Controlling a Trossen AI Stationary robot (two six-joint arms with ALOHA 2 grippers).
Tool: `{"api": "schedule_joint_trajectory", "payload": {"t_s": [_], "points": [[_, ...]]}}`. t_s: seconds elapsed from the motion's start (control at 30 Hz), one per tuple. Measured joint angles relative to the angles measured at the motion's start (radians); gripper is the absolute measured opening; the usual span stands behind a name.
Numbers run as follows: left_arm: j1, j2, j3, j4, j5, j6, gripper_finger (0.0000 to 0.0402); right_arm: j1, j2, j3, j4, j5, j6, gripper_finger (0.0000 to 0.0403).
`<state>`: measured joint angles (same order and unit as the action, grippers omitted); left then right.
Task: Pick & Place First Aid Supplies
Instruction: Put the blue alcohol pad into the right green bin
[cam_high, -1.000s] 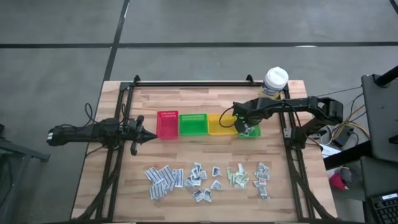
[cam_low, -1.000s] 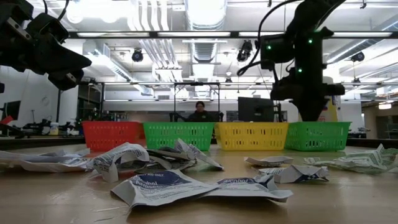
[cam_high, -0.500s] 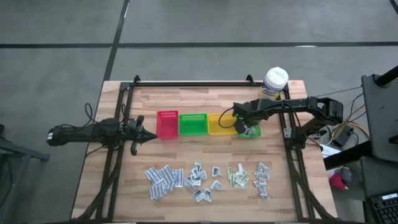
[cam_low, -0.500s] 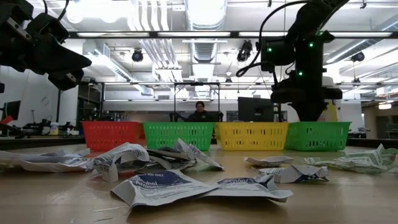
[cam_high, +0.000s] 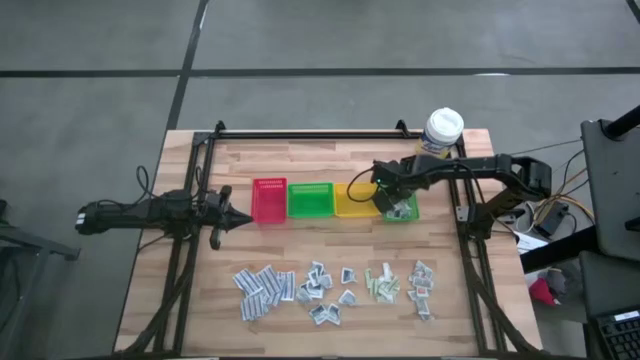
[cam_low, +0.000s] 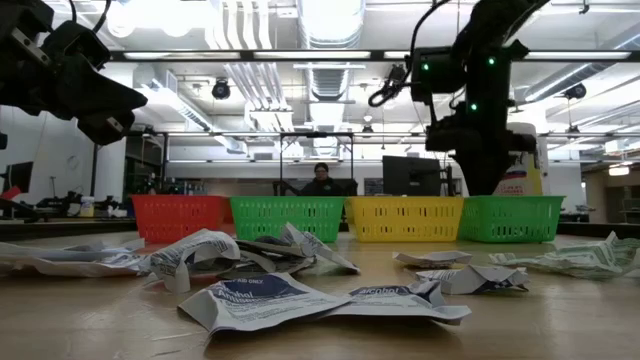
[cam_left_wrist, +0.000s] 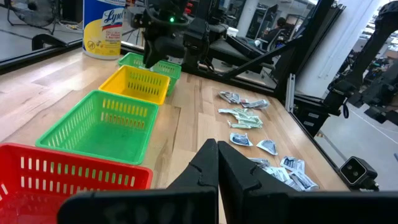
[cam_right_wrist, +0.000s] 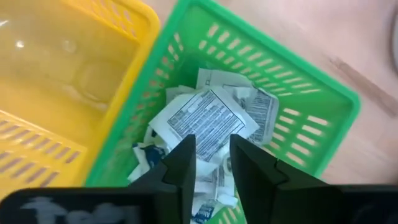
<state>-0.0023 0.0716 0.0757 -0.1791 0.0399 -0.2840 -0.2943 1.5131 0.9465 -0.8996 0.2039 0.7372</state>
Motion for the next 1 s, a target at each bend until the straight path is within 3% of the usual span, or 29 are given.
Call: {"api": "schedule_joint_trajectory", "payload": {"t_s": [0.3,0.57,0.77,1.0], "points": [[0.000,0.000,0.000,0.000,0.000,0.000,0.0000,0.055,-0.002,0.140,-0.169,-0.014,0.018,0.0093],[0.000,0.000,0.000,0.000,0.000,0.001,0.0000,0.223,-0.002,0.208,-0.165,-0.072,0.016,0.0077],[0.000,0.000,0.000,0.000,0.000,0.022,0.0000,0.389,-0.002,0.205,-0.085,-0.074,0.018,0.0069],[0.000,0.000,0.000,0.000,0.000,0.023,0.0000,0.562,-0.002,0.188,0.132,-0.075,-0.069,0.0073]]}}
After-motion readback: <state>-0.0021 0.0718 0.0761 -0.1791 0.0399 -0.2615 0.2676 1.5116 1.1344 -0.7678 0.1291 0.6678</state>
